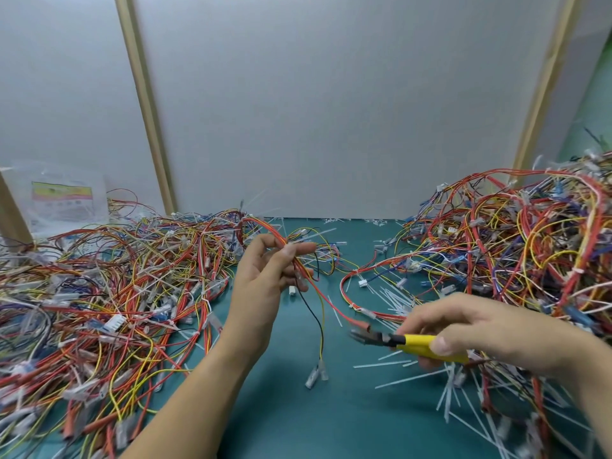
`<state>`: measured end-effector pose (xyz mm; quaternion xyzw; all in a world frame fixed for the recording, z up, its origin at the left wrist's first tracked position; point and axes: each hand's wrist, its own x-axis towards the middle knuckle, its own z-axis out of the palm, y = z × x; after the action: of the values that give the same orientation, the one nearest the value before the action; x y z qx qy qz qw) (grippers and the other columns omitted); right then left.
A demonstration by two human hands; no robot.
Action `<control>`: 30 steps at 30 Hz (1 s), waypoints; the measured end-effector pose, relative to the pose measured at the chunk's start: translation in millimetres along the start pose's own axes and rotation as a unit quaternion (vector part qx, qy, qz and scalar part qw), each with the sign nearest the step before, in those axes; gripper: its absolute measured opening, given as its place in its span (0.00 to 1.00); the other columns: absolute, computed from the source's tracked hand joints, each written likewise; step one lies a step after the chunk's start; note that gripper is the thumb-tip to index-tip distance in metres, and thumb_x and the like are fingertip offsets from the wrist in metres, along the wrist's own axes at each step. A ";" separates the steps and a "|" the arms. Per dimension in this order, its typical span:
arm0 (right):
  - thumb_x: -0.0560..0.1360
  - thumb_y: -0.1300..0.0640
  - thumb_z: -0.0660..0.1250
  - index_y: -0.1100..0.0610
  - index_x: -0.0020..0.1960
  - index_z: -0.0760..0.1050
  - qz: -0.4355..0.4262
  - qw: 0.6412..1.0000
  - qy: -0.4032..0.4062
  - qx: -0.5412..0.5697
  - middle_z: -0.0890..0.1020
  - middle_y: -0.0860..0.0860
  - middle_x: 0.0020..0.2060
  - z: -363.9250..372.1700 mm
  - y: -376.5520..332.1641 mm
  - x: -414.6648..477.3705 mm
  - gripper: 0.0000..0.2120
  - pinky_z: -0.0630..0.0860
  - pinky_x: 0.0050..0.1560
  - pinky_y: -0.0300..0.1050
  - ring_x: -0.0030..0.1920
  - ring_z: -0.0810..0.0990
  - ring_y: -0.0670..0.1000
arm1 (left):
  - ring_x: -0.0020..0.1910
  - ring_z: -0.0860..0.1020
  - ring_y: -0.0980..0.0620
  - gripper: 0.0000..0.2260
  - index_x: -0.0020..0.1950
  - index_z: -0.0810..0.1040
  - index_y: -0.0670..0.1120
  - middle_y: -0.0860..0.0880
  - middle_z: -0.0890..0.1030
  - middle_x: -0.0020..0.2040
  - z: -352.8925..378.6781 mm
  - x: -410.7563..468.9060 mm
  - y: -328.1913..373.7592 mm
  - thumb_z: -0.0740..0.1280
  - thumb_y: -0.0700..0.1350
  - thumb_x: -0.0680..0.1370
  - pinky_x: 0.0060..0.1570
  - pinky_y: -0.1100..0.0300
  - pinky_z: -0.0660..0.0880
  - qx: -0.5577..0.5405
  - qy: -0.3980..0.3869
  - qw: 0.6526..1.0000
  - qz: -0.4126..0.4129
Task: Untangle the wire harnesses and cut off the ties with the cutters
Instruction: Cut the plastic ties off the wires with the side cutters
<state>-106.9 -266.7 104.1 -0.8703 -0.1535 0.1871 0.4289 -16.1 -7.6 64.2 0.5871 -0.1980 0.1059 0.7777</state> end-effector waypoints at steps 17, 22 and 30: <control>0.77 0.47 0.66 0.56 0.52 0.83 -0.066 0.980 0.102 0.160 0.85 0.58 0.47 28.8 -2.6 24.3 0.14 0.83 0.47 0.50 0.46 0.85 0.57 | 0.33 0.79 0.46 0.07 0.46 0.67 0.45 0.38 0.85 0.52 7.6 -5.7 -3.9 0.63 0.44 0.81 0.37 0.56 0.80 -0.025 -0.095 0.995 -0.034; 0.74 0.45 0.65 0.58 0.48 0.84 -0.070 0.959 0.188 0.202 0.85 0.60 0.42 38.3 -2.0 33.0 0.17 0.84 0.42 0.55 0.39 0.83 0.57 | 0.34 0.80 0.41 0.06 0.49 0.69 0.45 0.39 0.85 0.50 7.8 -7.0 -6.0 0.64 0.46 0.78 0.35 0.56 0.79 -0.033 -0.102 0.993 -0.049; 0.76 0.42 0.68 0.55 0.44 0.84 -0.075 0.954 0.219 0.189 0.85 0.58 0.39 50.7 -1.0 39.0 0.17 0.81 0.35 0.48 0.35 0.81 0.54 | 0.35 0.80 0.41 0.06 0.52 0.66 0.43 0.39 0.85 0.54 9.3 -8.5 -7.2 0.62 0.44 0.82 0.37 0.56 0.79 -0.017 -0.139 0.989 -0.047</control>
<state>-95.8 -214.5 68.9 -0.7788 -0.0823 -0.0148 0.6217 -22.6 -18.0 56.3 0.5913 -0.2777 -0.0170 0.7569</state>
